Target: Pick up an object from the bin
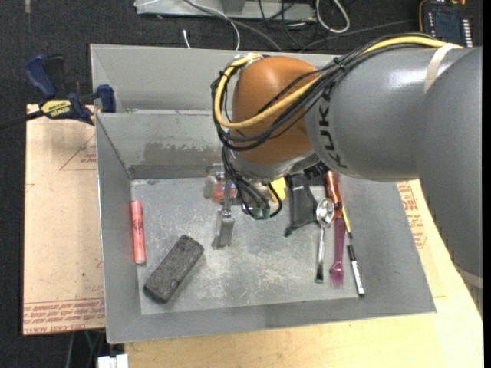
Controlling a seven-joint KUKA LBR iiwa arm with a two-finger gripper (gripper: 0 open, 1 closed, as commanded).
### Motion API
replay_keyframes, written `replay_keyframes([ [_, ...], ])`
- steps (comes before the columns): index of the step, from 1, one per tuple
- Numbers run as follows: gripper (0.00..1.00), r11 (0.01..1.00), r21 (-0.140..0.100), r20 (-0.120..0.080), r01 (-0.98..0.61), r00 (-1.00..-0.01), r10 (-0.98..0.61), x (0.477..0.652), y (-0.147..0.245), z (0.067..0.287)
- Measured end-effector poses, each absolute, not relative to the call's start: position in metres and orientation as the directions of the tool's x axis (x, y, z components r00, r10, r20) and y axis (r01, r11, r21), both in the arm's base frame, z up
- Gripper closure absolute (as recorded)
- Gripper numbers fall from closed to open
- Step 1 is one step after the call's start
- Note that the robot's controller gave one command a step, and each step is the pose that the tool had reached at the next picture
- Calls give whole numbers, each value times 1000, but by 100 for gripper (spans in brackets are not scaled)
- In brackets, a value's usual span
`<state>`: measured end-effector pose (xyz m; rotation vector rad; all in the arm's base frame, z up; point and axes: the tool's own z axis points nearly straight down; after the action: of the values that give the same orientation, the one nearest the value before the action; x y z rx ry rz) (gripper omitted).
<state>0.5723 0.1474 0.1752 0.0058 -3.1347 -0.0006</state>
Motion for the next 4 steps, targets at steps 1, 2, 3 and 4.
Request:
replay_keyframes([
  [1, 0, 1000, 1, -1, 0, -1000, 0, 574, 146, 180],
  [2, 0, 895, 5, 6, -445, -895, -445, 534, 202, 69],
  [3, 0, 843, 0, -7, -537, -843, -537, 537, 203, 111],
  [4, 0, 885, 6, 8, -466, -884, -466, 533, 202, 76],
])
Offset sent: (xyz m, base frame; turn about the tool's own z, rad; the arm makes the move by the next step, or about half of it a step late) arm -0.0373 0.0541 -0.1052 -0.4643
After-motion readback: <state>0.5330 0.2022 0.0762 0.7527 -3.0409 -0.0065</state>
